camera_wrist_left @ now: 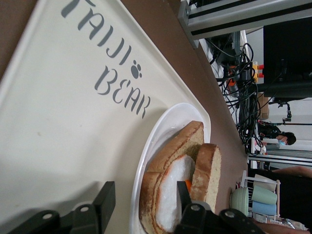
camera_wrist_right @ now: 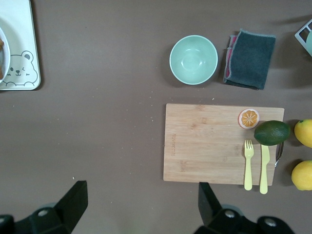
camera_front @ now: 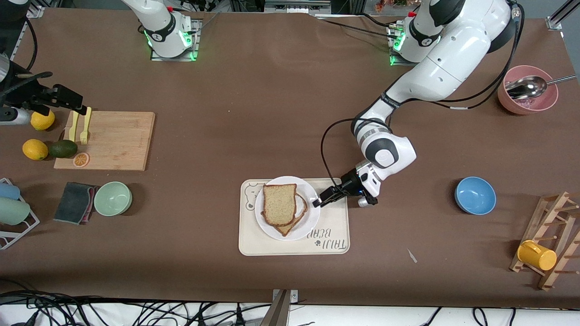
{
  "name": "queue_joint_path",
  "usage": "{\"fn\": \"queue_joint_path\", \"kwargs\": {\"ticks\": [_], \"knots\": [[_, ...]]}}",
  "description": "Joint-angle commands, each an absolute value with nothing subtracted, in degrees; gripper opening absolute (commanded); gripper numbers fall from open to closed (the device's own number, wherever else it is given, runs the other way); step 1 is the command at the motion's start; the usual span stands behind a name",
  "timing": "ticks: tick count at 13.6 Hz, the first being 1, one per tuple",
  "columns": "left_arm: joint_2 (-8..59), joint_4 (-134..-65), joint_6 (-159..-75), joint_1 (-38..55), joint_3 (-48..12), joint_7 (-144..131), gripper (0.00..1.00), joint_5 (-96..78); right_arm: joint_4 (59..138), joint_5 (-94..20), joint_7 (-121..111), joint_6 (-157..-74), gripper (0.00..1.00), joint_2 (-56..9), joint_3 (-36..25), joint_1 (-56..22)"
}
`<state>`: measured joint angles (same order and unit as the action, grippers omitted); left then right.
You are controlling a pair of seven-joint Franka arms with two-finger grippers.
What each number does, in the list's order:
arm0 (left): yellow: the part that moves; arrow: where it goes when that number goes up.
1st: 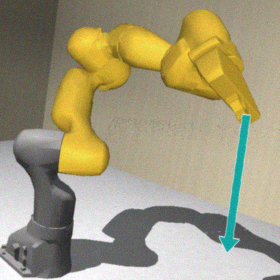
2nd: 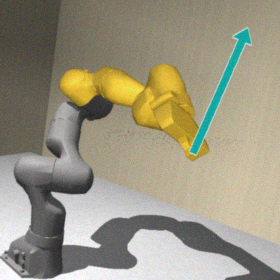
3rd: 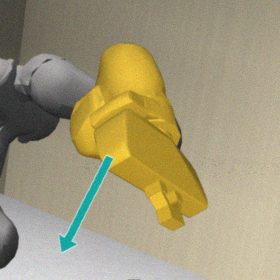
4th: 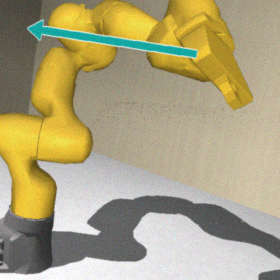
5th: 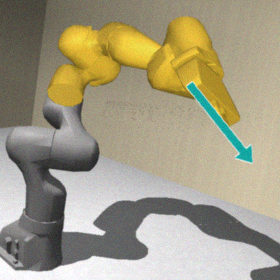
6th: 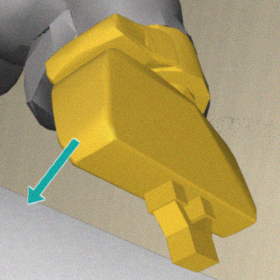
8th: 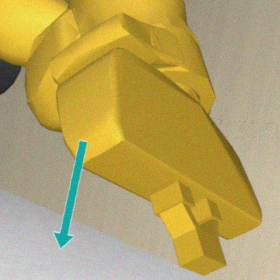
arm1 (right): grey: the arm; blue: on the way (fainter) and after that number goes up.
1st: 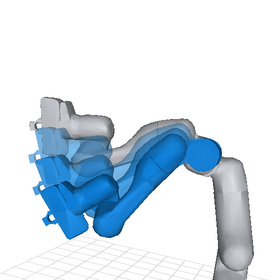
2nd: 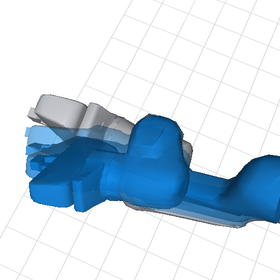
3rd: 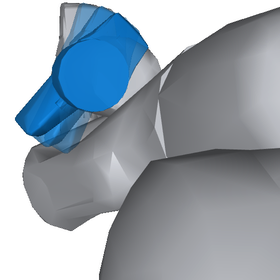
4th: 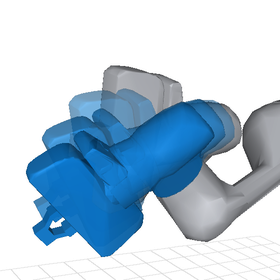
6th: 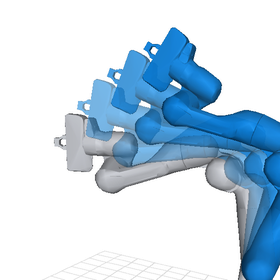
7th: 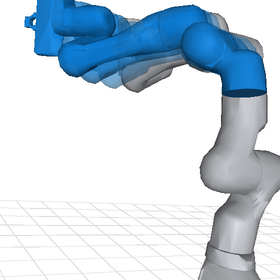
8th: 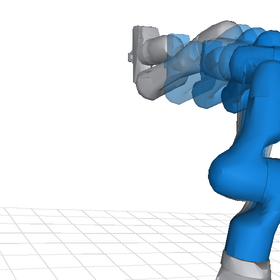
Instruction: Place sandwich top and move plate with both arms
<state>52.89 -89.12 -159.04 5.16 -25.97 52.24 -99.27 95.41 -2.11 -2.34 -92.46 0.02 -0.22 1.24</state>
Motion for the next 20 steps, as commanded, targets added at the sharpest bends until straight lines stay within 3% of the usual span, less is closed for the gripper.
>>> {"fn": "queue_joint_path", "kwargs": {"ticks": [1, 5, 11, 13, 15, 16, 20], "knots": [[50.9, -89.5, -157.7, 4.0, -26.2, 42.7, 0.62, -92.1, 95.3, -2.2, -1.7, -91.7, 1.00, 0.5, -0.3, 1.1], [49.0, -90.3, -154.7, 2.4, -25.9, 35.2, 0.63, -85.3, 95.3, -2.2, -1.8, -91.7, 1.00, 0.6, -0.3, 1.1], [46.2, -89.6, -143.4, -3.9, -25.9, 9.8, 0.71, -57.2, 95.3, -2.2, -1.8, -91.7, 1.00, 0.5, -0.3, 1.1], [44.6, -89.6, -138.1, -6.3, -25.7, 6.7, 0.77, -51.4, 95.2, -2.2, -1.7, -91.7, 1.00, 0.5, -0.2, 1.1], [42.4, -89.4, -133.1, -9.3, -25.5, 1.4, 0.95, -40.6, 95.2, -2.2, -1.8, -91.7, 1.00, 0.5, -0.2, 1.1], [41.0, -89.3, -131.2, -11.0, -25.6, -1.0, 0.99, -34.9, 95.2, -2.2, -1.8, -91.7, 1.00, 0.5, -0.2, 1.1], [35.4, -88.9, -121.1, -16.9, -25.1, -4.5, 1.00, -20.8, 95.2, -2.1, -1.7, -91.8, 1.00, 0.5, -0.2, 1.1]]}}
